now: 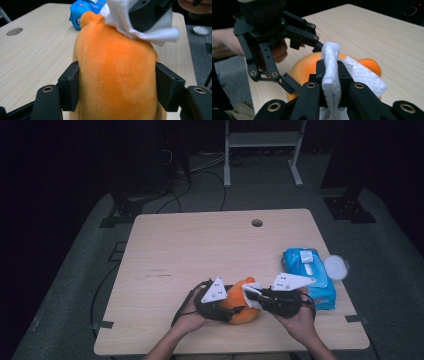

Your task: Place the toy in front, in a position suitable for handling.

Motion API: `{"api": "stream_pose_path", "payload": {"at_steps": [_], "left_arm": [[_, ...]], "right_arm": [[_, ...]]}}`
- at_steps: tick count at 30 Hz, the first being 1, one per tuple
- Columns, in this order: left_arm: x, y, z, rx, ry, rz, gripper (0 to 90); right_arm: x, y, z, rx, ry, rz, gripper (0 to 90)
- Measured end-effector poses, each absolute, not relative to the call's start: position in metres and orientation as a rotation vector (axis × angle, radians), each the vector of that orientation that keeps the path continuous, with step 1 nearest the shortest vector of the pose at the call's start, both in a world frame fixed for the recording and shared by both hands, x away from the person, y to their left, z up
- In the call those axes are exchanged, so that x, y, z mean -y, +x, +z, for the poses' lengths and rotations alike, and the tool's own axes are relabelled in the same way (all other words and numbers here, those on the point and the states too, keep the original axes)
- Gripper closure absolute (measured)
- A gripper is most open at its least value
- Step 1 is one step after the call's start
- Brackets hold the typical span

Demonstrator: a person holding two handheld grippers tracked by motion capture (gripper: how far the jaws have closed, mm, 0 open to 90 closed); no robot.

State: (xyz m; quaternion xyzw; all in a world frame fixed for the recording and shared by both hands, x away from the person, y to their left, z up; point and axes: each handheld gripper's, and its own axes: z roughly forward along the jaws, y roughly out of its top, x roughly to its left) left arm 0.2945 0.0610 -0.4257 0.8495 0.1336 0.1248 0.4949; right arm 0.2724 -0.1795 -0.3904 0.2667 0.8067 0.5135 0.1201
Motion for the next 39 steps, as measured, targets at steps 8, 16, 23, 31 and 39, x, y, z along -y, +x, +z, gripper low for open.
{"api": "stream_pose_path", "payload": {"at_steps": [8, 16, 23, 31, 39], "left_arm": [[-0.075, 0.307, -0.436, -0.405, 2.005, 0.203, 30.2], [-0.075, 0.309, -0.44, -0.434, 1.987, 0.186, 27.1], [-0.073, 0.307, -0.44, -0.421, 1.995, 0.193, 28.2], [-0.066, 0.3, -0.437, -0.359, 2.025, 0.238, 27.9], [-0.055, 0.289, -0.435, -0.281, 2.062, 0.293, 27.4]], "right_arm": [[0.203, 0.29, -0.408, -2.344, 0.927, 1.459, 82.6], [0.184, 0.278, -0.403, -2.402, 0.835, 1.515, 82.8], [0.195, 0.287, -0.406, -2.368, 0.892, 1.473, 82.7], [0.209, 0.298, -0.41, -2.333, 1.001, 1.463, 82.6], [0.199, 0.286, -0.392, -2.316, 0.888, 1.554, 82.6]]}}
